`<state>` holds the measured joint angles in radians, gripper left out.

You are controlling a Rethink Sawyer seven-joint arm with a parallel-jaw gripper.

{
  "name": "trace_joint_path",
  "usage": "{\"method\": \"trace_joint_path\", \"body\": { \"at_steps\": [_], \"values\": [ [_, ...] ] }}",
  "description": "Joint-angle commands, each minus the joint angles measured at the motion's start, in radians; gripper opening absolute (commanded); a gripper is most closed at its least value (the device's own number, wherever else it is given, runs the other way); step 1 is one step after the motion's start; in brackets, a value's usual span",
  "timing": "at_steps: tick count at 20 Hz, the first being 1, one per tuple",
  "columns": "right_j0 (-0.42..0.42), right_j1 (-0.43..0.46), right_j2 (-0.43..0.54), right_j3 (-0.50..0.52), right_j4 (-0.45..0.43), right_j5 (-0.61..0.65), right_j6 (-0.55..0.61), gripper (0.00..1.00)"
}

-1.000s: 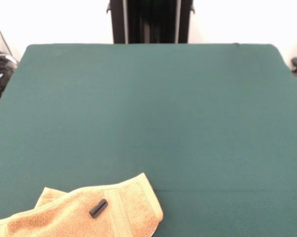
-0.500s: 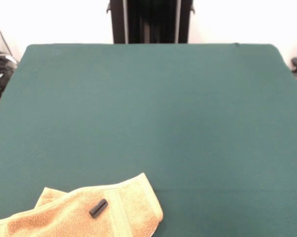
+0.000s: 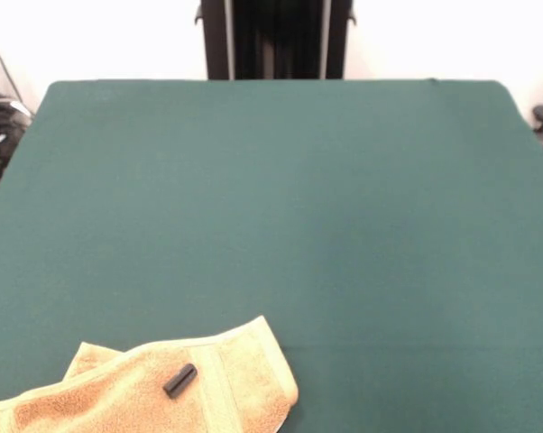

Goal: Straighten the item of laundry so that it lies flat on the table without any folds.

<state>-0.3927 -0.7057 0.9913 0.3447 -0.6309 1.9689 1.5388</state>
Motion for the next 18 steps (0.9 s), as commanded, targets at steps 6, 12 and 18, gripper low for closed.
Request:
{"method": "trace_joint_path", "body": {
  "at_steps": [6, 12, 18],
  "values": [
    [0.094, 0.039, -0.07, 0.06, -0.047, 0.055, 0.283, 0.0],
    [0.157, 0.031, -0.107, 0.04, -0.103, 0.046, 0.339, 0.0],
    [0.201, 0.046, -0.112, -0.005, -0.165, 0.085, 0.352, 0.0]
  ]
}}
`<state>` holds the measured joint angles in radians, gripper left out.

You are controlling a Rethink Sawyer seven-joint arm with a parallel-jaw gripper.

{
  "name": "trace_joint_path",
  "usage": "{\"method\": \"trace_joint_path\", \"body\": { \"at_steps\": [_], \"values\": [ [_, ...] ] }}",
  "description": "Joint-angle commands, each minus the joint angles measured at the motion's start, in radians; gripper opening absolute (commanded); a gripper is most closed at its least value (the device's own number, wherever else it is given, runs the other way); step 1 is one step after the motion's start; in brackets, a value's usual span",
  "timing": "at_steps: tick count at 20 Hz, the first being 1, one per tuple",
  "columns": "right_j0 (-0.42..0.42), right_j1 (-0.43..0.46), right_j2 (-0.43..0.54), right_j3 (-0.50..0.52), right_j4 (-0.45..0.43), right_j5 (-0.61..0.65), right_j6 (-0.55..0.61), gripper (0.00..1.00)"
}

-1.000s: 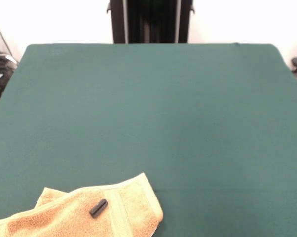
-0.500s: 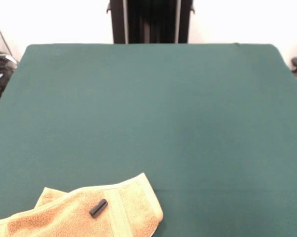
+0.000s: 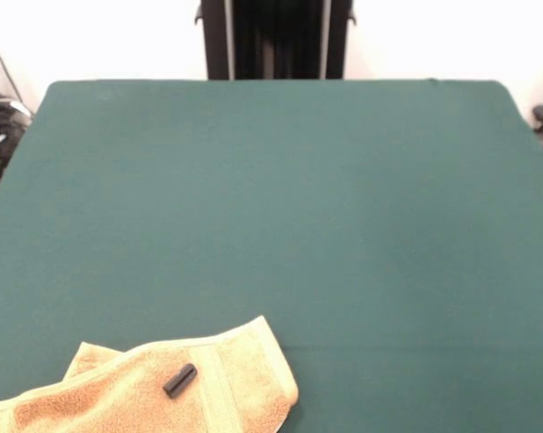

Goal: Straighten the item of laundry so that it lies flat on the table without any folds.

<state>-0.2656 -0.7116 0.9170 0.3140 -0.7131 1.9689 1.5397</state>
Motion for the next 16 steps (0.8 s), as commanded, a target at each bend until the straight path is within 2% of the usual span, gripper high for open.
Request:
{"method": "trace_joint_path", "body": {
  "at_steps": [1, 10, 16],
  "values": [
    [0.077, 0.052, -0.044, 0.028, -0.083, 0.084, 0.354, 0.0],
    [0.111, 0.087, -0.049, 0.001, -0.143, 0.074, 0.385, 0.0],
    [0.119, 0.089, -0.078, 0.035, -0.114, 0.019, 0.406, 0.0]
  ]
}}
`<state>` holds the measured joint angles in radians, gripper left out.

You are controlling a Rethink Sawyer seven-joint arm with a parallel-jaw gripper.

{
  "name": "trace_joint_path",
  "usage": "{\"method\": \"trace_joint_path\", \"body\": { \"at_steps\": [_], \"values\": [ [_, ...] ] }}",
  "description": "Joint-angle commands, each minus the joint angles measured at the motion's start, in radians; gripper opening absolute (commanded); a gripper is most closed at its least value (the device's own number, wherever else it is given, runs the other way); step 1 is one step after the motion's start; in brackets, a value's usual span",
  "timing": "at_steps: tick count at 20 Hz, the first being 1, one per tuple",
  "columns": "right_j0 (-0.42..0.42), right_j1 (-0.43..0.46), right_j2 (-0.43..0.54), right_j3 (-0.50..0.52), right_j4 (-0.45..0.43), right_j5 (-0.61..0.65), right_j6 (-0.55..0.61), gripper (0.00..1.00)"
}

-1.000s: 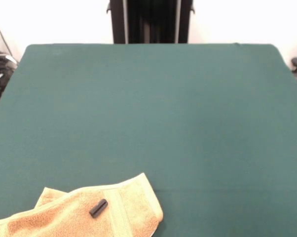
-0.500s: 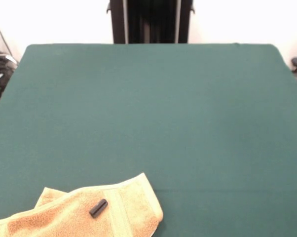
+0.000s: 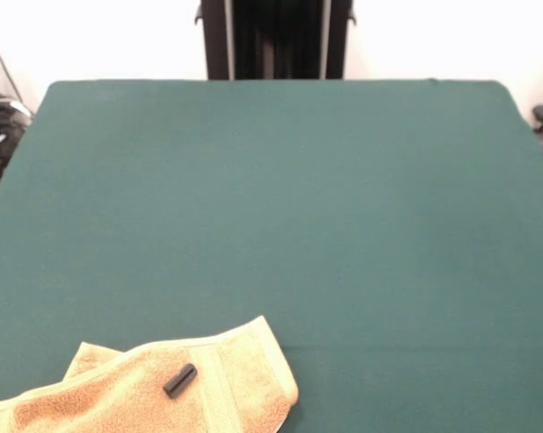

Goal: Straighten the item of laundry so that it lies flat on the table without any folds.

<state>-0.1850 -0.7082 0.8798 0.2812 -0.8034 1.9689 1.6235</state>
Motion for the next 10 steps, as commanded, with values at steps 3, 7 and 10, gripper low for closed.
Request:
{"method": "trace_joint_path", "body": {
  "at_steps": [3, 7, 10],
  "values": [
    [0.023, 0.079, -0.036, 0.073, -0.009, 0.055, 0.27, 0.0],
    [-0.018, 0.065, -0.009, 0.068, 0.018, 0.101, 0.188, 0.0],
    [-0.064, 0.059, 0.05, 0.029, -0.015, 0.155, 0.077, 0.0]
  ]
}}
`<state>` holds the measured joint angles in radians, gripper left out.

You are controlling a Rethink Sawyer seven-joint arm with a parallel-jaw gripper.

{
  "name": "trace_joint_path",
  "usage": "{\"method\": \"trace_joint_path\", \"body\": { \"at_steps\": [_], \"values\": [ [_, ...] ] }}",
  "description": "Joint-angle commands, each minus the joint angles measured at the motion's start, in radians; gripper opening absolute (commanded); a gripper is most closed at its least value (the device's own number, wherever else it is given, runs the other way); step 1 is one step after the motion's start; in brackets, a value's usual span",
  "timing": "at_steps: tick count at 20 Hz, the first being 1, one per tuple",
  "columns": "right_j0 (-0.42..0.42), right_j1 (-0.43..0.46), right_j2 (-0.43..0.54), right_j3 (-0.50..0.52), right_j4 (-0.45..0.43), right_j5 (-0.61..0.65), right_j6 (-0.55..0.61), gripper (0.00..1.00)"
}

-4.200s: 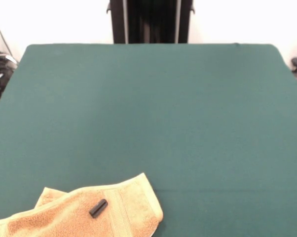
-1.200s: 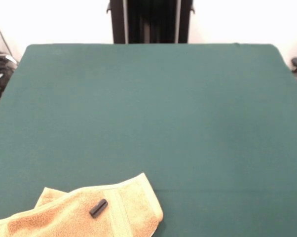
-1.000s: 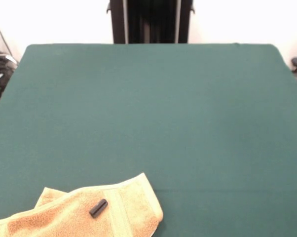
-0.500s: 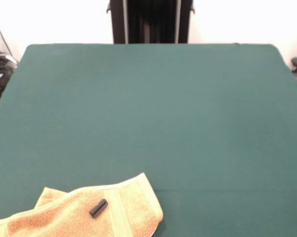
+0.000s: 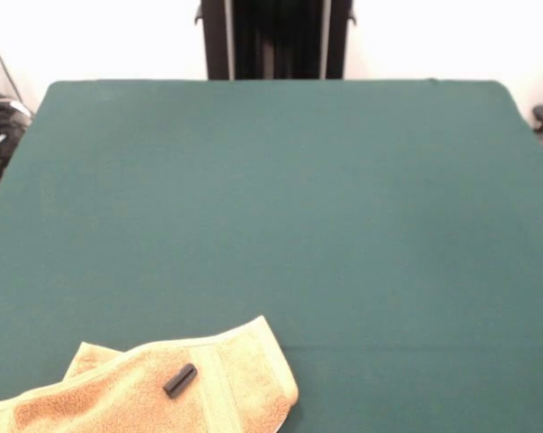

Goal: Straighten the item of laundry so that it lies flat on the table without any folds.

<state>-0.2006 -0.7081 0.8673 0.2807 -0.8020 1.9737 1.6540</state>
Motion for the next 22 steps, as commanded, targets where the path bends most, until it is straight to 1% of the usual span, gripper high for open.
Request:
{"method": "trace_joint_path", "body": {
  "at_steps": [1, 4, 6, 8, 10, 11, 13, 14, 16, 17, 20, 22],
  "values": [
    [-0.069, 0.058, 0.09, 0.016, -0.025, 0.167, 0.013, 0.0],
    [-0.127, 0.066, 0.176, -0.002, -0.002, 0.212, -0.04, 0.0],
    [-0.149, 0.071, 0.207, 0.008, 0.055, 0.201, -0.032, 0.0],
    [-0.161, 0.061, 0.215, 0.031, 0.14, 0.192, 0.02, 0.0],
    [-0.167, 0.039, 0.202, 0.05, 0.193, 0.164, 0.052, 0.0],
    [-0.177, 0.027, 0.201, 0.056, 0.212, 0.174, 0.048, 0.0],
    [-0.201, -0.009, 0.177, 0.079, 0.289, 0.197, 0.083, 0.0],
    [-0.213, -0.028, 0.151, 0.097, 0.326, 0.19, 0.087, 0.0],
    [-0.243, -0.041, 0.135, 0.111, 0.357, 0.176, 0.044, 0.0],
    [-0.259, -0.046, 0.13, 0.117, 0.374, 0.194, 0.028, 0.0],
    [-0.283, -0.06, 0.08, 0.162, 0.458, 0.122, 0.056, 0.0],
    [-0.271, -0.067, 0.051, 0.179, 0.453, 0.112, 0.08, 0.0]
  ]
}}
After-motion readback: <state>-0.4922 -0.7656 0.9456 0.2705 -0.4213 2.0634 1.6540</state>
